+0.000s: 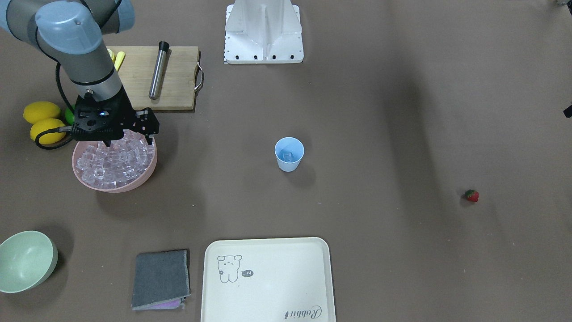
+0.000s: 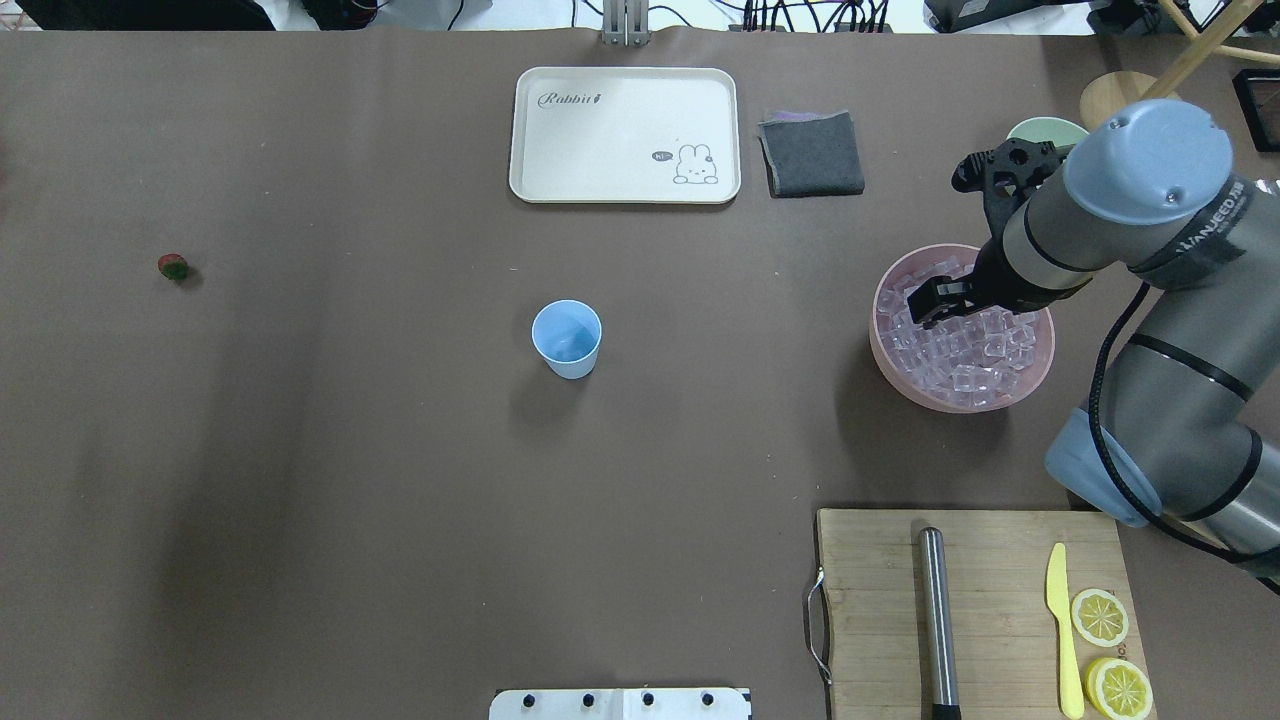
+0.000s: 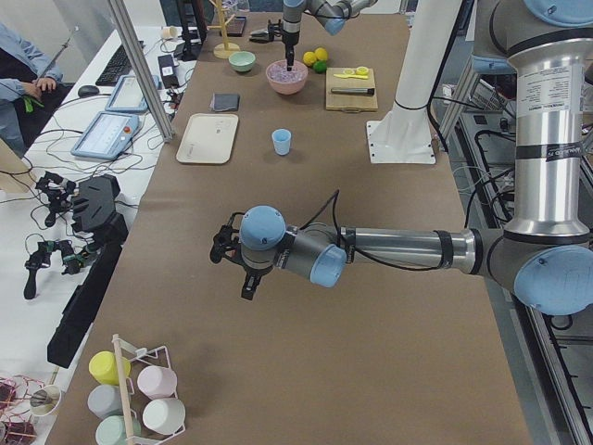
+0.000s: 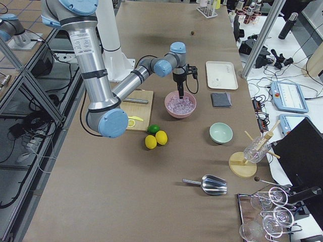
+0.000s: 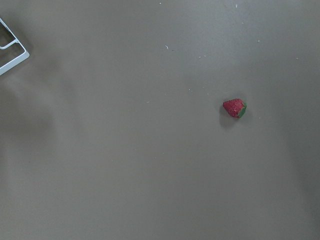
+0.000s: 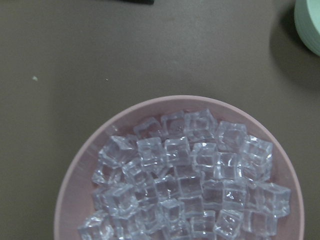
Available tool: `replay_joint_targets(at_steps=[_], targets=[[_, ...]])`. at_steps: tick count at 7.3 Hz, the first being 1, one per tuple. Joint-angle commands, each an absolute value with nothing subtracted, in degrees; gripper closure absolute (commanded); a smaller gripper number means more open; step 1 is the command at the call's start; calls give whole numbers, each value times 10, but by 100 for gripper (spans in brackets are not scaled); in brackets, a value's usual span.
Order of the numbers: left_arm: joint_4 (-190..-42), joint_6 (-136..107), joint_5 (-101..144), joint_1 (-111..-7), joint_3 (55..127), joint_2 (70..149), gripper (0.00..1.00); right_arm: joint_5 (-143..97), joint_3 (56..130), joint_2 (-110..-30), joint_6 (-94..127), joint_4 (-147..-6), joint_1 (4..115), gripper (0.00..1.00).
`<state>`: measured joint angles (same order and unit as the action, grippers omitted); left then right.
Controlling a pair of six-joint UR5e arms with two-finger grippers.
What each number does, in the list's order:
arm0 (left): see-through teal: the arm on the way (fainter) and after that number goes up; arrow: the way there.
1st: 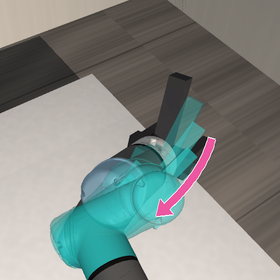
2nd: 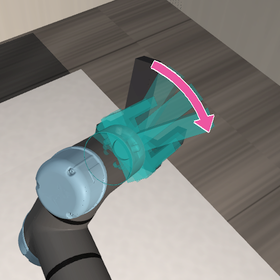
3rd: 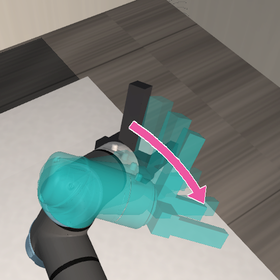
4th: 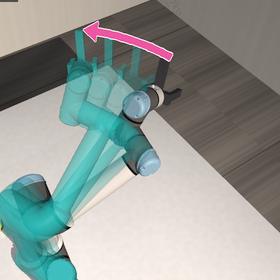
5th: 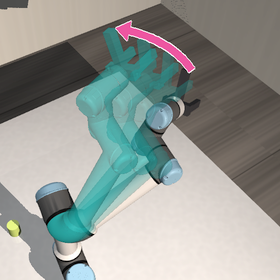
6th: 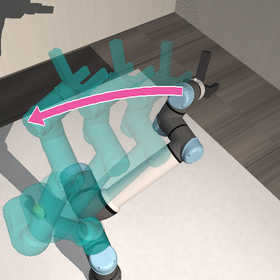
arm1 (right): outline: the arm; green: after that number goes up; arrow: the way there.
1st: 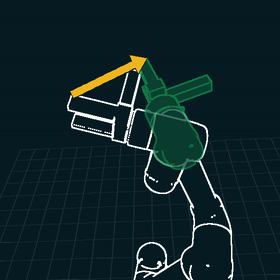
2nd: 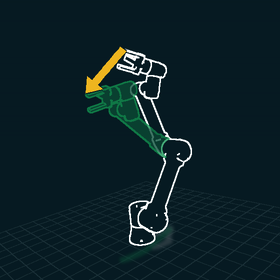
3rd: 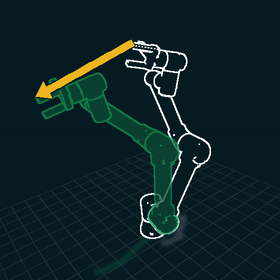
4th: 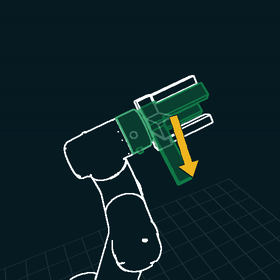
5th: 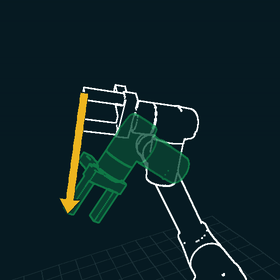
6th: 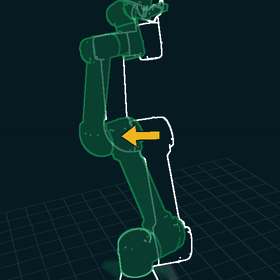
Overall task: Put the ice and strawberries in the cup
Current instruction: 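Return the right gripper to the pink bowl of ice, then grasp another ice cube in the bowl with the right gripper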
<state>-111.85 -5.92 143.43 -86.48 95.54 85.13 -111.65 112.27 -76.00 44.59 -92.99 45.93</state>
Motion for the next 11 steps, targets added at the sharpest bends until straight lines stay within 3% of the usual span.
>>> replay_joint_targets(at_steps=[1,3,9,10,11], targets=[[-1119,-60,1434,-864,955,851,2,-1116,1126,-788,428,-930,460,6],[-1119,-60,1435,-856,955,851,2,-1114,1125,-792,428,-929,440,21],[-1119,-60,1435,-855,956,851,2,-1071,1133,-824,431,-931,377,26],[-1121,-60,1435,-855,956,851,2,-1062,1133,-826,432,-931,374,36],[-1122,-60,1435,-855,956,851,2,-1062,1133,-826,432,-931,373,60]])
